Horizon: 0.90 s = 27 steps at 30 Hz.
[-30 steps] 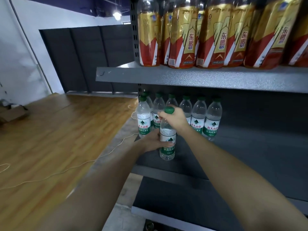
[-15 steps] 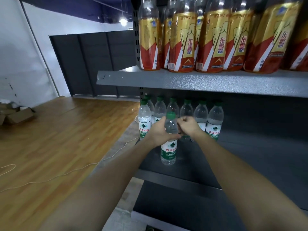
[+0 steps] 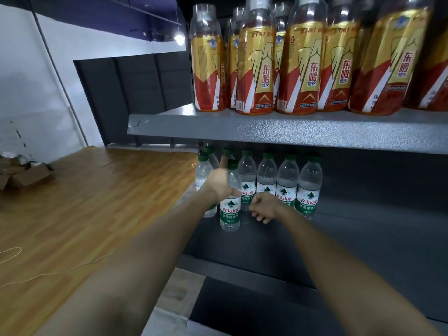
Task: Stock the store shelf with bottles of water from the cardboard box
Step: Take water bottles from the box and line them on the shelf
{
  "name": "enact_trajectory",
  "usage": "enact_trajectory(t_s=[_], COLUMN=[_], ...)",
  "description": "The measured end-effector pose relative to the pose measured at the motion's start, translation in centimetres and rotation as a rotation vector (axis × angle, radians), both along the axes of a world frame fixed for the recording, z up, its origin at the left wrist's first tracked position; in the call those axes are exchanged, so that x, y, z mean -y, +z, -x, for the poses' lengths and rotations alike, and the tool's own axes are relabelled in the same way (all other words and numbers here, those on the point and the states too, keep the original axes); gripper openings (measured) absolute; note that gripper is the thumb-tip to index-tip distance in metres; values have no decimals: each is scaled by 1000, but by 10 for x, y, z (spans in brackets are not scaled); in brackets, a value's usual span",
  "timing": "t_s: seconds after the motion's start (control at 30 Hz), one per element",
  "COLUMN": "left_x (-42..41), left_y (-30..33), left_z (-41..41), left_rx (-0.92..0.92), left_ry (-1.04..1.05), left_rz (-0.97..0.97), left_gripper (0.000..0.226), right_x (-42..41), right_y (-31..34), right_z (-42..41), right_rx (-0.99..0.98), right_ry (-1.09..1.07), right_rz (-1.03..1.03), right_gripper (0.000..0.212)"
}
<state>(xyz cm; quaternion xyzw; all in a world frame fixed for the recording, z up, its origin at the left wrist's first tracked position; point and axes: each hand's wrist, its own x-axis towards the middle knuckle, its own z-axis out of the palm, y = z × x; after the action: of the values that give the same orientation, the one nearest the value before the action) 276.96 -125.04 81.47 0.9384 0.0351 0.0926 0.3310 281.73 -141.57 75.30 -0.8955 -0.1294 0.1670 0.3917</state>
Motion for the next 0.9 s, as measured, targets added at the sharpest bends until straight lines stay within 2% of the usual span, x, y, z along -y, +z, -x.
enact_trajectory(t_s=[0.13, 0.27, 0.33, 0.4, 0.53, 0.67, 0.9], left_x=[-3, -3, -2, -2, -8, -8, 3], left_y=[0, 5, 8, 8, 5, 9, 9], left_z=[-7, -12, -13, -16, -23, -29, -31], left_rx=[39, 32, 31, 46, 88, 109, 21], left_ry=[70, 48, 22, 2, -12, 16, 55], left_rz=[-137, -339, -465, -466, -459, -549, -622], left_gripper=[94, 107, 94, 81, 79, 73, 90], right_x=[-2, -4, -5, -5, -4, -4, -10], right_y=[1, -2, -5, -7, -9, -8, -6], right_z=[-5, -9, -11, -13, -19, -25, -20], right_rx=[15, 22, 27, 30, 36, 63, 129], right_ry=[34, 71, 86, 93, 105, 113, 123], right_rz=[38, 46, 57, 64, 72, 93, 209], right_gripper=[7, 4, 3, 2, 2, 3, 14])
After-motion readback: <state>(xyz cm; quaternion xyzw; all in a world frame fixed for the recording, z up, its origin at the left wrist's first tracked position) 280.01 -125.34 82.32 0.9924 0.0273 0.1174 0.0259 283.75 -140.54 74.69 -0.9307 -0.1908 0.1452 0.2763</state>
